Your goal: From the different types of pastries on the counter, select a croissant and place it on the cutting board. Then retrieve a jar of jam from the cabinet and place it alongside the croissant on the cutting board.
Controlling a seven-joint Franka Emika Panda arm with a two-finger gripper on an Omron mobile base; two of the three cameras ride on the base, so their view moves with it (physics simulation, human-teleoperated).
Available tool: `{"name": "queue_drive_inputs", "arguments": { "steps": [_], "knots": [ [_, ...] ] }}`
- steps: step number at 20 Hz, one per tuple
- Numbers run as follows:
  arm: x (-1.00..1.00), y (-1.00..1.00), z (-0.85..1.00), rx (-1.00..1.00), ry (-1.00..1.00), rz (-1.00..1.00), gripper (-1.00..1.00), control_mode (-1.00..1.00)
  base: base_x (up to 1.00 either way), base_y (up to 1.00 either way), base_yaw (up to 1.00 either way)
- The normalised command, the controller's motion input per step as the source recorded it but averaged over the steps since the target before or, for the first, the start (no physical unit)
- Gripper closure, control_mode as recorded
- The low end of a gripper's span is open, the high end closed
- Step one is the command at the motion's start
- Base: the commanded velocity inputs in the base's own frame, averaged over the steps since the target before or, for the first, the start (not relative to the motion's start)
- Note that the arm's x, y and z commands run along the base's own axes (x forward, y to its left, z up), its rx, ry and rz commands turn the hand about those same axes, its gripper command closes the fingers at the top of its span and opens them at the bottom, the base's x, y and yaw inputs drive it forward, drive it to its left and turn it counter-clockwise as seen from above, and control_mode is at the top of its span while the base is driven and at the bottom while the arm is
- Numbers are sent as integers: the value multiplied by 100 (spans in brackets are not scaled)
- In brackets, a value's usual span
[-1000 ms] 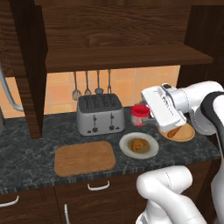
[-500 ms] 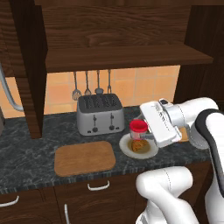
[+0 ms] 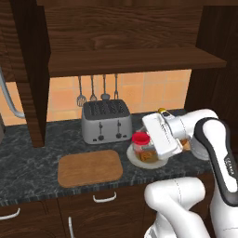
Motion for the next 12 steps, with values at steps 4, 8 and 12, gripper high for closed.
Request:
{"name": "queue_drive_inputs", "arguments": {
  "steps": [4,8,12],
  "knots": [
    [4,31,-41,0,0,0,100,-100,0,0,0],
    [19,4,-49,0,-2,-8,100,-100,0,0,0],
    [22,-4,-40,0,-1,-10,100,-100,0,0,0]
  ]
}}
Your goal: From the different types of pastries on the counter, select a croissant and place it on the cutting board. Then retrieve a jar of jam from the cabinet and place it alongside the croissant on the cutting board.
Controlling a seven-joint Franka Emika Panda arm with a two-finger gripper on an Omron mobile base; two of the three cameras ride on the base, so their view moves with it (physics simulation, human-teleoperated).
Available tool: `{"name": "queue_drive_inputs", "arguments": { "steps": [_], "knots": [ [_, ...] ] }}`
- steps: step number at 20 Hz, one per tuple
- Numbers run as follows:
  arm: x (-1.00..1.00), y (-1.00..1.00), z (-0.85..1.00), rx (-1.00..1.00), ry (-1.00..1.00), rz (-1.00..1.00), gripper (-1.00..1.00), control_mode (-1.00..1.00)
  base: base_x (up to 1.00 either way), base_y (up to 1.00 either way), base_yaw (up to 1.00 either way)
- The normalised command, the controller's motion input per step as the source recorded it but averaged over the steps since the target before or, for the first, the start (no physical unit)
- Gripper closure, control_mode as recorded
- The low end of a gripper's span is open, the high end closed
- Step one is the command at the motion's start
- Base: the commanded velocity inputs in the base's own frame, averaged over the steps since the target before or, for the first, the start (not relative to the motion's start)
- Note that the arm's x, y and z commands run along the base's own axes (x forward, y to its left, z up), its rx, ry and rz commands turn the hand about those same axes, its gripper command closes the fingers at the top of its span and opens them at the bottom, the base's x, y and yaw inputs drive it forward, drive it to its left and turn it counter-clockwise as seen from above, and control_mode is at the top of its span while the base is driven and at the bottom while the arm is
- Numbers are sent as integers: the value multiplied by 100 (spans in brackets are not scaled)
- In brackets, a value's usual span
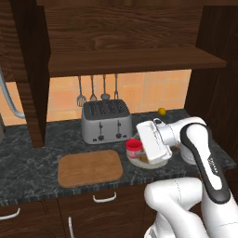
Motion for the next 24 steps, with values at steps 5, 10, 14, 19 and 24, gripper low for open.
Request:
{"name": "queue_drive_inputs", "arguments": {
  "steps": [5,10,14,19,24],
  "knots": [
    [49,-5,-39,0,-1,-19,100,-100,0,0,0],
    [29,0,-37,0,-6,-14,100,-100,0,0,0],
    [2,0,-39,0,-6,-2,100,-100,0,0,0],
    [7,0,-49,0,-7,-2,100,-100,0,0,0],
    [14,7,-56,0,-4,-3,100,-100,0,0,0]
  ]
}}
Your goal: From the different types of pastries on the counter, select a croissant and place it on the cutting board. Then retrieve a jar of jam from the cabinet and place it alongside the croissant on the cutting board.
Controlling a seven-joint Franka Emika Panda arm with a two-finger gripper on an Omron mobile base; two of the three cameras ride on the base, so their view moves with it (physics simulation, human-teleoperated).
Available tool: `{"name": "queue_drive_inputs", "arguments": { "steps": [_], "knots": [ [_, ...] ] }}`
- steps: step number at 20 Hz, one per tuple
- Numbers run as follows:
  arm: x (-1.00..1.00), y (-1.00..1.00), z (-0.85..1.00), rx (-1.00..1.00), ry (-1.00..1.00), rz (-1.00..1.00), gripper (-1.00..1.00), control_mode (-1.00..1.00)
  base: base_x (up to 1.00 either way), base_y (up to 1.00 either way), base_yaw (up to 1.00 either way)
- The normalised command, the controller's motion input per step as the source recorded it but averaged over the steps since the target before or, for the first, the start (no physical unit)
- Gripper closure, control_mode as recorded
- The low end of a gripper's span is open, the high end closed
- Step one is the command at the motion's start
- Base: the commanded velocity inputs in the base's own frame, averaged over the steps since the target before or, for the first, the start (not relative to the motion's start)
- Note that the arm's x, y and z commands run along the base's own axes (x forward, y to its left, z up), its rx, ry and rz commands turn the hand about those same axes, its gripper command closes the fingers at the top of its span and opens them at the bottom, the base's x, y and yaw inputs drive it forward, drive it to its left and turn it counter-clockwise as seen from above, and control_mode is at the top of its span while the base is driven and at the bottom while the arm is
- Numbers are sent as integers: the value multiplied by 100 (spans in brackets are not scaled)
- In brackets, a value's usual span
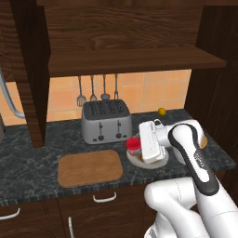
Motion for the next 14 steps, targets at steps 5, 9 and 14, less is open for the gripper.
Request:
{"name": "queue_drive_inputs", "arguments": {
  "steps": [5,9,14],
  "knots": [
    [5,31,-59,0,-4,-4,100,-100,0,0,0],
    [6,26,-59,0,-4,-5,100,-100,0,0,0],
    [26,22,-60,0,-8,-8,100,-100,0,0,0]
  ]
}}
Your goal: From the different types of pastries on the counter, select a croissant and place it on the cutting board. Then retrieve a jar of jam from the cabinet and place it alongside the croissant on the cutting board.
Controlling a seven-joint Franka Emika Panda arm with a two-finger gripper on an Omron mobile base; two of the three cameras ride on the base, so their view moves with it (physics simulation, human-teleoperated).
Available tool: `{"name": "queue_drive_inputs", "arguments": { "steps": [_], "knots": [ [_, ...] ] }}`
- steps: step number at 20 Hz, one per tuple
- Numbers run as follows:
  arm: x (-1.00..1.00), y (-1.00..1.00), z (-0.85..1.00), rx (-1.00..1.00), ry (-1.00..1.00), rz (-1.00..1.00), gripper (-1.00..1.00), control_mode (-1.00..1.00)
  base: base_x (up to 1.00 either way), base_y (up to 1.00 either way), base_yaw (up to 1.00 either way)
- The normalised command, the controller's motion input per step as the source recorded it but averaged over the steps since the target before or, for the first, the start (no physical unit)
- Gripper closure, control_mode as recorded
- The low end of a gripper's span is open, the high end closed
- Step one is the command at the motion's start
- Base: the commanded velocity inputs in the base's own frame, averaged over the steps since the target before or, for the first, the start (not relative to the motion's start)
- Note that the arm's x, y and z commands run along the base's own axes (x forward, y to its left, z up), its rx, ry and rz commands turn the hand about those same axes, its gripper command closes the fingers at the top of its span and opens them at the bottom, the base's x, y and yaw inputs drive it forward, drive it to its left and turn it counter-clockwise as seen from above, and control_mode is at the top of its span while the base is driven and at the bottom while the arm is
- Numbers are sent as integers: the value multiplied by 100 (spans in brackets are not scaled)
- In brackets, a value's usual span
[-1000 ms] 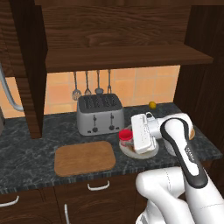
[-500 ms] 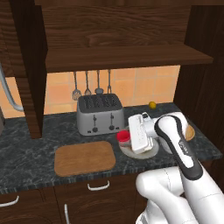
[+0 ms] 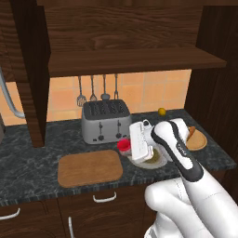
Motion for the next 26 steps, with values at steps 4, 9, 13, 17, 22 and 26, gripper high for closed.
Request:
{"name": "queue_drive_inputs", "arguments": {
  "steps": [4,9,13,17,22,26],
  "knots": [
    [4,43,-63,0,-6,-3,100,-100,0,0,0],
    [4,36,-59,0,-2,-1,100,-100,0,0,0],
    [1,18,-58,0,0,0,100,-100,0,0,0],
    [6,18,-58,1,0,-2,100,-100,0,0,0],
    [6,7,-51,1,0,-2,100,-100,0,0,0],
    [16,0,-54,0,0,-3,100,-100,0,0,0]
  ]
}}
